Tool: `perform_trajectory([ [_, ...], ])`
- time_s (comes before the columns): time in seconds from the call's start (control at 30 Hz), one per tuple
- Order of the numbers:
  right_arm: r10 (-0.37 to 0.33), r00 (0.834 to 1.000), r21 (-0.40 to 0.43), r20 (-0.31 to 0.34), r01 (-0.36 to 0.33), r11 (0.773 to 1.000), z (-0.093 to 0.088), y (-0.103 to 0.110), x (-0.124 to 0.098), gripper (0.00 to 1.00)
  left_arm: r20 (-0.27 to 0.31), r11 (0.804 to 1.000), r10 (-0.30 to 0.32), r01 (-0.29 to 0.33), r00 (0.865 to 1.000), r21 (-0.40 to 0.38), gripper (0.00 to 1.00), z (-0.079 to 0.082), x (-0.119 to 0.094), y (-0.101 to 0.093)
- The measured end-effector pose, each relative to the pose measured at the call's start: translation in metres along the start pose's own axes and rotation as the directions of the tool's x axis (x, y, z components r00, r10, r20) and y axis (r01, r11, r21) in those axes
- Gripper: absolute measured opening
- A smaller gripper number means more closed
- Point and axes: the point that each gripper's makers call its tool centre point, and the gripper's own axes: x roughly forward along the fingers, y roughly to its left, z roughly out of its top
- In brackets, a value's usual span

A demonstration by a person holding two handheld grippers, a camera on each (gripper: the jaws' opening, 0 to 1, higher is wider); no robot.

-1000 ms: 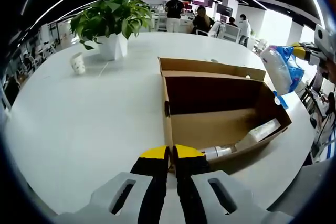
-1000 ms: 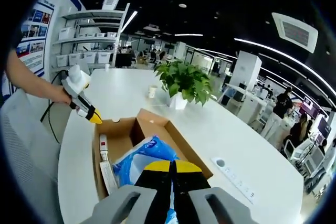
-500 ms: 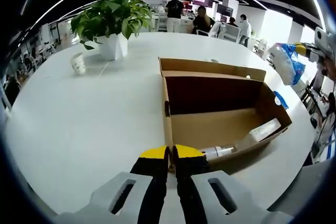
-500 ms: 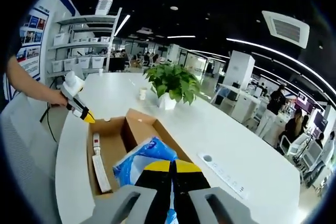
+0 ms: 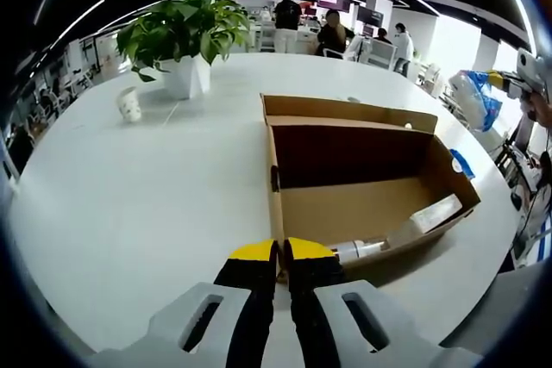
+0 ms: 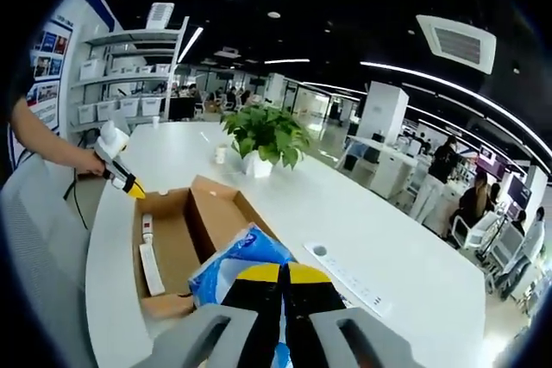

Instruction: Operate the shoe box by opening the lid, removing the specified soft item, and placing it in the target area until the item is outside and the box remains undamaged.

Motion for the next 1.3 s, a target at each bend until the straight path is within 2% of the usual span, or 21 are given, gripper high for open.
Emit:
perform_trajectory([
  [0.33, -0.026, 0.999, 0.017, -0.021, 0.026, 1.0, -0.022, -0.022, -0.018, 0.0, 0.0, 1.0, -0.001, 0.001, 1.0, -0.003, 0.02, 0.0, 0.0, 0.001],
  [0.67, -0.046, 0.996, 0.022, -0.07, 0.048, 0.999, -0.054, -0.044, -0.038, 0.0, -0.002, 1.0, 0.0, 0.0, 1.0, -0.001, 0.02, 0.0, 0.0, 0.001],
  [1.1, -0.04, 0.993, 0.06, -0.109, 0.046, 0.997, -0.086, -0.052, -0.056, 0.0, -0.003, 1.0, 0.006, -0.006, 1.0, 0.005, 0.02, 0.0, -0.001, 0.001],
  [1.3, -0.041, 0.99, 0.09, -0.134, 0.054, 0.995, -0.107, -0.057, -0.066, 0.0, -0.003, 1.0, 0.007, -0.007, 1.0, 0.005, 0.02, 0.0, -0.001, 0.0],
])
